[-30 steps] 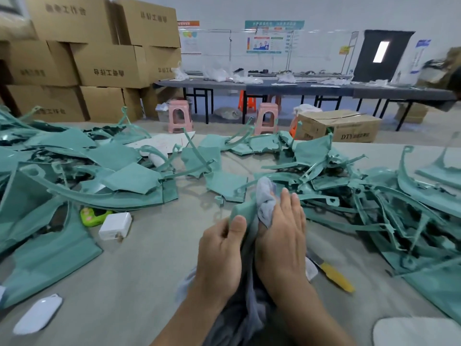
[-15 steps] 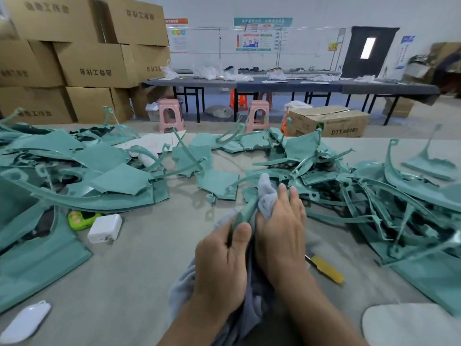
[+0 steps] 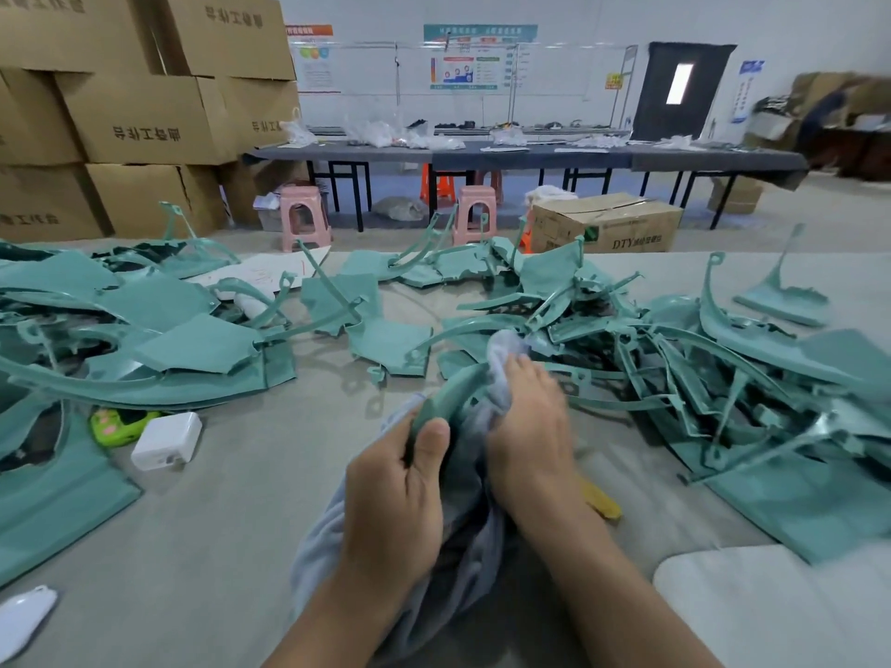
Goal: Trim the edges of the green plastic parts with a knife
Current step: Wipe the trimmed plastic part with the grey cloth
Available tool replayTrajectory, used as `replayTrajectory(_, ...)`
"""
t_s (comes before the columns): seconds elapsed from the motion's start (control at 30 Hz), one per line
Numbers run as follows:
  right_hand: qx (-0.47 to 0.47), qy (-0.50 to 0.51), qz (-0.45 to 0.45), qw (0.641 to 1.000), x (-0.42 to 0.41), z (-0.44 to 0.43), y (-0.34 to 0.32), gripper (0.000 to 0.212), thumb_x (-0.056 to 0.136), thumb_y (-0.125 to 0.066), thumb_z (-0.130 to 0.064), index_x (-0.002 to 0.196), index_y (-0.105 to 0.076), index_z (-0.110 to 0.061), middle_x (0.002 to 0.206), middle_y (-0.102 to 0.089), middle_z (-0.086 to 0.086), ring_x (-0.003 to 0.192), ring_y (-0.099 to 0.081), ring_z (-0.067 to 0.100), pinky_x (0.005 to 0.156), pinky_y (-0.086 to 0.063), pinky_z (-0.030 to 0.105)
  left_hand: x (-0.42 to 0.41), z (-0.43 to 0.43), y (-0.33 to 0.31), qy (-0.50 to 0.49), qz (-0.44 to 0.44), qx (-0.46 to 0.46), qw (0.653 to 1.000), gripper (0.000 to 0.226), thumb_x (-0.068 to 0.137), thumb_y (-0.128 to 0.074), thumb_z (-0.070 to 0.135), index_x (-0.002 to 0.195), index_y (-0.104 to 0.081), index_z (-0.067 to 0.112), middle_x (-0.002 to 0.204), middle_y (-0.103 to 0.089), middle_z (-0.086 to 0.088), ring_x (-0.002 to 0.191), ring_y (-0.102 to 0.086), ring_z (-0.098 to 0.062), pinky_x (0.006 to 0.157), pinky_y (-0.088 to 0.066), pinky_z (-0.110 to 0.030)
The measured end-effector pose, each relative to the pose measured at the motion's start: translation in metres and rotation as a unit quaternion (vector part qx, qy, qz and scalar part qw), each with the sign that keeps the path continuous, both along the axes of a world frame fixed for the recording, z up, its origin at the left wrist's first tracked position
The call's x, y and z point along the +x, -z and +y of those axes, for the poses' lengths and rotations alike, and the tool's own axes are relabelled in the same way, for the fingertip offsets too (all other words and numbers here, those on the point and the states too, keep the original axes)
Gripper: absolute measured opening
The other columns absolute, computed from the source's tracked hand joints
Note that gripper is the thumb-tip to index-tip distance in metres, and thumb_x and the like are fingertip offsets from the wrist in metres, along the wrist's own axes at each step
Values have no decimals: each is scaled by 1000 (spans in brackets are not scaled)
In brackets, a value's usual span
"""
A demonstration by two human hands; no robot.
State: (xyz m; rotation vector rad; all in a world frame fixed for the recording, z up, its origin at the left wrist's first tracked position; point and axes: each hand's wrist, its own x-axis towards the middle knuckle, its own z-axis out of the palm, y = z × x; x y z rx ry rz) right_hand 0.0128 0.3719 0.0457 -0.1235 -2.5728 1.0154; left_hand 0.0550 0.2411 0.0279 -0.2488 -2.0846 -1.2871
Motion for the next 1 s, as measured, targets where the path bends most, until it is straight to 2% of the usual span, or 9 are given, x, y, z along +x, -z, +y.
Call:
replayTrajectory(0.13, 29, -161, 8, 986, 27, -30, -2, 63, 90, -53, -2, 151, -42, -16, 155, -44, 2, 146, -32, 17, 116, -19, 20, -11, -6, 0, -49, -60, 98, 992, 44, 102, -56, 27, 58, -51, 24, 56, -58, 24, 54, -51, 8, 53, -38, -7)
replayTrajectory(0.2, 41, -234, 5, 971, 41, -42, 1, 72, 90, -45, -3, 158, -35, -23, 165, -32, -7, 152, -18, 4, 118, -2, 9, -19, -16, -1, -47, -102, 223, 968, 46, 103, -56, 22, 58, -57, 12, 55, -61, 14, 54, -53, -1, 55, -44, -16)
replayTrajectory(0.33, 99, -294, -7, 951, 46, -50, 3, 87, 87, -49, -6, 161, -19, -40, 165, -18, -25, 139, -3, -22, 90, 18, -10, -25, -27, -3, 23, -190, 406, 894, 37, 97, -55, 25, 72, -74, 4, 73, -72, -5, 71, -67, -21, 70, -53, -36)
replayTrajectory(0.53, 164, -201, -6, 966, 29, -48, 9, 65, 107, -24, -14, 162, 10, -19, 170, 14, -3, 153, 21, 9, 113, 27, 20, -23, -20, 0, -20, -146, 382, 912, 36, 89, -54, 45, 70, -62, 15, 67, -53, -3, 65, -48, -15, 64, -44, -35)
replayTrajectory(0.63, 144, -214, -15, 966, 30, -50, 12, 63, 109, -22, -14, 162, 10, -22, 170, 14, -5, 151, 22, 5, 115, 23, 20, -20, -19, -1, -26, -142, 365, 920, 45, 92, -53, 42, 63, -62, 9, 64, -59, 2, 62, -53, -15, 61, -48, -32)
replayTrajectory(0.77, 171, -346, -23, 922, 48, -59, 13, 67, 102, -33, -9, 164, -11, -23, 171, -4, -9, 154, 9, 2, 106, 25, 7, -29, -39, -3, -54, -259, 482, 835, 40, 101, -53, 41, 79, -66, 10, 71, -72, -3, 61, -69, -20, 54, -54, -24)
replayTrajectory(0.83, 199, -363, -29, 910, 48, -58, 12, 67, 99, -39, -9, 163, -20, -21, 171, -12, -7, 157, 2, 9, 114, 21, 12, -31, -47, -4, -11, -325, 531, 782, 44, 101, -48, 52, 91, -63, 12, 82, -72, -7, 69, -70, -22, 58, -54, -28)
replayTrajectory(0.9, 224, -310, -35, 923, 41, -53, 12, 65, 102, -37, -13, 163, -17, -21, 171, -11, -5, 158, 5, 13, 123, 14, 25, -29, -46, -10, 25, -350, 590, 727, 57, 100, -47, 58, 108, -66, 5, 99, -75, -15, 91, -73, -28, 72, -58, -36)
replayTrajectory(1.0, 266, -193, -63, 942, 33, -44, 10, 66, 105, -27, -14, 164, 2, -16, 172, 7, 3, 157, 16, 20, 124, 17, 35, -29, -39, -15, 16, -311, 610, 729, 53, 101, -51, 50, 121, -68, 4, 112, -74, -18, 101, -72, -34, 80, -57, -46)
